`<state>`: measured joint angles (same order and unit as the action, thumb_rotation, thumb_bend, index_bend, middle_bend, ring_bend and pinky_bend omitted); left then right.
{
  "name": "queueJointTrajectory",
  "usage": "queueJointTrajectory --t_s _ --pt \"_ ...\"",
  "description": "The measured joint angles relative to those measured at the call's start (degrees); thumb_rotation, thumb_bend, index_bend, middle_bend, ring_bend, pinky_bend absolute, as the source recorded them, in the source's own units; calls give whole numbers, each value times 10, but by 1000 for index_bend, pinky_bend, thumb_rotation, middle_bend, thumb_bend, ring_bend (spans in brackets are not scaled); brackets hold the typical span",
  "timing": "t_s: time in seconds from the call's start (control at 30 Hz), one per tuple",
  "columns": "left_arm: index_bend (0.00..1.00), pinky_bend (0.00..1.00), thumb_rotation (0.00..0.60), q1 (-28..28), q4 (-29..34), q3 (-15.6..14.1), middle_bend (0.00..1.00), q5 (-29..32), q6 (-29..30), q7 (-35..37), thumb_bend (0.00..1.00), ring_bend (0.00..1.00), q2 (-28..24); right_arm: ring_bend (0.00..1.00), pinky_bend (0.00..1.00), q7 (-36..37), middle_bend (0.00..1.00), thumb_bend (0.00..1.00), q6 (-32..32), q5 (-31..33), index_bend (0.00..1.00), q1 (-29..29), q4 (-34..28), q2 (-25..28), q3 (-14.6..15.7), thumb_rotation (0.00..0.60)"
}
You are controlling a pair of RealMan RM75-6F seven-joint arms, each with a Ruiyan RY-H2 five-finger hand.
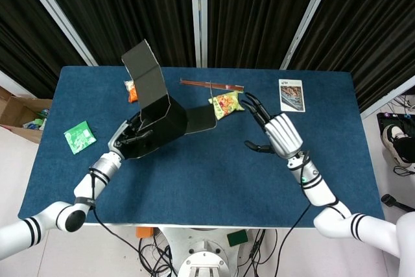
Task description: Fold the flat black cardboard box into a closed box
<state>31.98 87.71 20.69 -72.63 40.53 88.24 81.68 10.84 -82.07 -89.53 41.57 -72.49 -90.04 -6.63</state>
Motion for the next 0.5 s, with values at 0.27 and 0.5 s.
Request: queueJointTrajectory --t_s 0.27,0.5 --pt "258 801 585 1 30 2 285 -27 -7 19 0 541 -20 722 1000 -71 0 58 8 -1 0 54 65 -105 -65 600" --pt "256 801 542 3 37 -21 277 -80 -5 31 0 541 -36 722 1000 -108 0 58 27 -8 0 93 86 -123 -89 600"
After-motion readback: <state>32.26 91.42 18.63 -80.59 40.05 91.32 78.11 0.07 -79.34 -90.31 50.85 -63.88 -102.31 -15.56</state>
